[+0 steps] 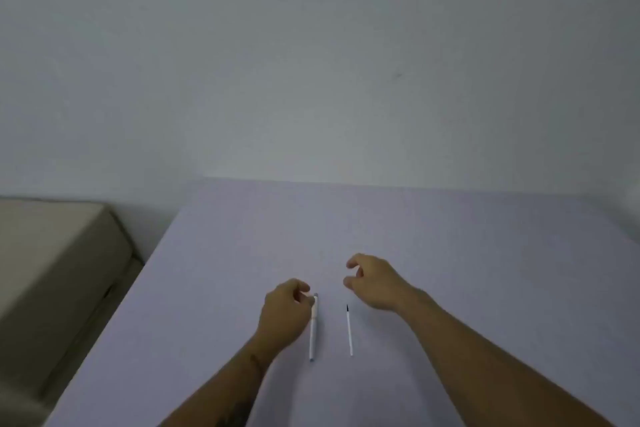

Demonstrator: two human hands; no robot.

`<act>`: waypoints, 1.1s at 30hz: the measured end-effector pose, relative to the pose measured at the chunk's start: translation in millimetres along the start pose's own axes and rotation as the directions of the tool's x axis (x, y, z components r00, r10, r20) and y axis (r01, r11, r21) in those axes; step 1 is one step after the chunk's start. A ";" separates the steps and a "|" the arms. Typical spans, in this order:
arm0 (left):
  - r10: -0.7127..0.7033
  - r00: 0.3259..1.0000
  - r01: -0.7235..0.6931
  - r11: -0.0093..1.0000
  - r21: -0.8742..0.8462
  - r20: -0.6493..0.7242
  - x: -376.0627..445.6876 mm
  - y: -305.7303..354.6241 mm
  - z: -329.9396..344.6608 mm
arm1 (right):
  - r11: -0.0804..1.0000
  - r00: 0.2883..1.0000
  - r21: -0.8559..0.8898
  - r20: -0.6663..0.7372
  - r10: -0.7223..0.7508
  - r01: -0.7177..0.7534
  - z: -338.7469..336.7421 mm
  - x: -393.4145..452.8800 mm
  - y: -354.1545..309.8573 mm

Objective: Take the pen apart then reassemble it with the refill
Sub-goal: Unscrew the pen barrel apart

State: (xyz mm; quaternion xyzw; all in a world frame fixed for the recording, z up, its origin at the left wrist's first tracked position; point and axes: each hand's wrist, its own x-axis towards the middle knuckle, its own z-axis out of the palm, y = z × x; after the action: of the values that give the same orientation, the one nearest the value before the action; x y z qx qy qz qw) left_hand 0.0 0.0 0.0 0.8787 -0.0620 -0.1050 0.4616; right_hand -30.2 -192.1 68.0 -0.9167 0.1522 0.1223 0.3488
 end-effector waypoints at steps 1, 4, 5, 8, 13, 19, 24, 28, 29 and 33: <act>-0.016 0.999 0.014 0.999 0.045 0.043 1.8 -9.2 7.0 | 1.000 0.999 -0.018 0.023 0.021 -0.021 9.7 2.0 -0.7; -0.085 0.975 0.036 0.972 0.233 0.205 4.4 -32.0 27.8 | 0.995 0.994 -0.082 0.088 0.061 -0.054 37.8 8.5 2.1; -0.092 0.969 0.027 0.961 0.274 0.228 8.0 -40.2 34.6 | 0.993 0.992 -0.092 0.102 0.080 -0.071 45.6 11.8 4.0; -0.112 0.966 0.015 0.926 0.378 0.235 21.7 -49.4 41.0 | 0.988 0.986 -0.105 0.108 0.126 -0.115 59.7 20.2 10.4; -0.123 0.960 -0.018 0.870 0.493 0.252 32.5 -54.3 50.1 | 0.974 0.972 -0.147 0.140 0.190 -0.170 73.5 24.3 25.0; -0.164 0.965 0.056 0.890 0.453 0.203 39.9 -52.2 50.8 | 0.972 0.967 -0.092 0.117 0.226 -0.216 74.8 40.6 39.3; -0.170 0.967 0.105 0.946 0.307 0.192 41.8 -54.1 46.6 | 0.950 0.960 0.138 0.055 0.276 -0.281 83.2 57.2 35.0; -0.089 0.979 0.043 0.968 0.246 0.181 36.9 -54.1 43.4 | 0.859 0.949 0.419 0.026 0.314 -0.295 90.9 67.7 25.3; -0.080 0.982 0.035 0.969 0.246 0.174 36.3 -52.5 41.9 | 0.810 0.944 0.504 0.037 0.327 -0.300 92.6 70.7 22.9; -0.041 0.988 0.002 0.968 0.250 0.150 39.0 -47.2 34.5 | 0.647 0.931 0.689 0.119 0.345 -0.328 94.4 84.2 15.8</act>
State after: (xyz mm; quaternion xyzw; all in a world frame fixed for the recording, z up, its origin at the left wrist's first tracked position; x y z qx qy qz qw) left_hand 30.0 -8.9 -62.9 0.9196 -0.1007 -0.1689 0.3401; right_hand 30.6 -155.8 -37.9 -0.6734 0.3583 0.1075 0.6377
